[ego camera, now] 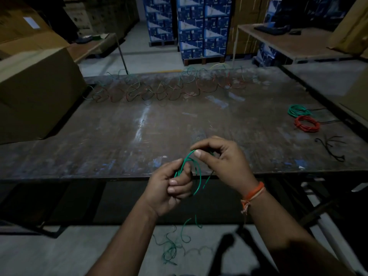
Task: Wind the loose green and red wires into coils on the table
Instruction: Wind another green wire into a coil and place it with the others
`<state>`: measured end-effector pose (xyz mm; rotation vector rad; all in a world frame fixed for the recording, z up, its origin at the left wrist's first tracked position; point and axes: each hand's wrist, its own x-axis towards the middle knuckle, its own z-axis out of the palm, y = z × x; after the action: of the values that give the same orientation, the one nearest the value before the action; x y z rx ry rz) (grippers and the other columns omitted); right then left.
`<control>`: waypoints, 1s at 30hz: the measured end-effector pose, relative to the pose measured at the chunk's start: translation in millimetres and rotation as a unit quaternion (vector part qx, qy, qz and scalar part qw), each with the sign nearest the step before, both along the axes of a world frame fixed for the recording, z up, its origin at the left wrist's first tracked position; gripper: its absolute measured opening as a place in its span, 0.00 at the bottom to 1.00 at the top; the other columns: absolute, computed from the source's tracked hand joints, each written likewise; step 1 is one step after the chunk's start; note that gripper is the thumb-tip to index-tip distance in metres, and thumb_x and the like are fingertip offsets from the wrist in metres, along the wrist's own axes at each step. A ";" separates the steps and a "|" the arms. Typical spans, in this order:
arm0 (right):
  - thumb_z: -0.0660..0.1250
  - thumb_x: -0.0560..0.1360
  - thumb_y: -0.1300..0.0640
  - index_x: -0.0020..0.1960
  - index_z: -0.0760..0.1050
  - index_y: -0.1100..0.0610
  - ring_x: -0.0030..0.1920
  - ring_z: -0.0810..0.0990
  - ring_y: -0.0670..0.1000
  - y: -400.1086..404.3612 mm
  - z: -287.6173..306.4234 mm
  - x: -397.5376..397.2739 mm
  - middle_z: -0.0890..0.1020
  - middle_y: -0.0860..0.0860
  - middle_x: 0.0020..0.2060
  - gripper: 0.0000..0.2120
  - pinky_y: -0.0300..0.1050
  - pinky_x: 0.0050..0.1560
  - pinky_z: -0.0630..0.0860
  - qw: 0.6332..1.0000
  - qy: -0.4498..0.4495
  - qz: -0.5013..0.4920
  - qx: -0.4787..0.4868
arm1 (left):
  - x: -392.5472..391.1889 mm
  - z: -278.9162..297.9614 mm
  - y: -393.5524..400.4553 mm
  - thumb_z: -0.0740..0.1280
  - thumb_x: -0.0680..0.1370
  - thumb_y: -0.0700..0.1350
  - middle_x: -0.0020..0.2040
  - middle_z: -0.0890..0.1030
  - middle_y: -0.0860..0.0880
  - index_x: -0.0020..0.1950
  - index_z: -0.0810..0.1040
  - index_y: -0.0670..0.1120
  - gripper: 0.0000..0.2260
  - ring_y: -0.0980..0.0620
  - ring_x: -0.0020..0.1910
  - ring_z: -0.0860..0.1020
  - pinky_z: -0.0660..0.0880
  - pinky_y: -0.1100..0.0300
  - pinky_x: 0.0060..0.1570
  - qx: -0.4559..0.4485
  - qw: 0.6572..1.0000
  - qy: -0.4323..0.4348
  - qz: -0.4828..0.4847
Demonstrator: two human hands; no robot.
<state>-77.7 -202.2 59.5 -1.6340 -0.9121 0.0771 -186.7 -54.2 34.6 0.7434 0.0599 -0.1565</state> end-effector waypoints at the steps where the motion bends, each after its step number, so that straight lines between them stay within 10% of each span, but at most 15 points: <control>1: 0.72 0.76 0.64 0.49 0.85 0.56 0.42 0.81 0.42 1.6 -3.7 0.5 0.84 0.46 0.41 0.06 0.34 0.45 0.73 0.999 0.041 0.007 0.006 | 0.1 -1.6 2.5 0.55 0.82 0.47 0.25 0.61 0.55 0.45 0.76 0.43 0.14 0.59 0.21 0.57 0.54 0.66 0.24 -0.051 0.998 -0.007 -0.027; 11: 0.65 0.81 0.65 0.65 0.79 0.59 0.56 0.82 0.44 6.0 -24.0 -16.7 0.85 0.51 0.56 0.14 0.42 0.61 0.78 0.976 0.210 0.059 0.014 | 3.7 -3.7 -3.2 0.56 0.82 0.46 0.27 0.60 0.56 0.45 0.76 0.44 0.12 0.60 0.22 0.57 0.53 0.66 0.25 -0.140 0.990 -0.025 0.005; 21: 0.67 0.77 0.70 0.58 0.80 0.57 0.34 0.80 0.46 6.3 -27.5 -18.0 0.85 0.53 0.39 0.12 0.33 0.29 0.68 0.934 0.340 0.039 0.102 | 0.3 -11.2 1.0 0.62 0.80 0.44 0.28 0.61 0.56 0.45 0.75 0.44 0.06 0.59 0.24 0.58 0.53 0.65 0.27 -0.160 0.987 -0.010 -0.013; 30: 0.72 0.69 0.61 0.49 0.80 0.61 0.29 0.77 0.47 9.3 -25.3 -18.6 0.82 0.56 0.34 0.10 0.31 0.24 0.64 0.891 0.425 0.043 0.152 | -0.1 -12.7 2.1 0.55 0.81 0.48 0.28 0.60 0.56 0.45 0.72 0.44 0.11 0.58 0.24 0.58 0.54 0.64 0.27 -0.163 0.986 -0.003 -0.041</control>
<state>-96.3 -192.9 34.2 -1.0845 -0.2858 0.6308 -186.8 -52.1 21.9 0.4204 -0.0026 -0.2358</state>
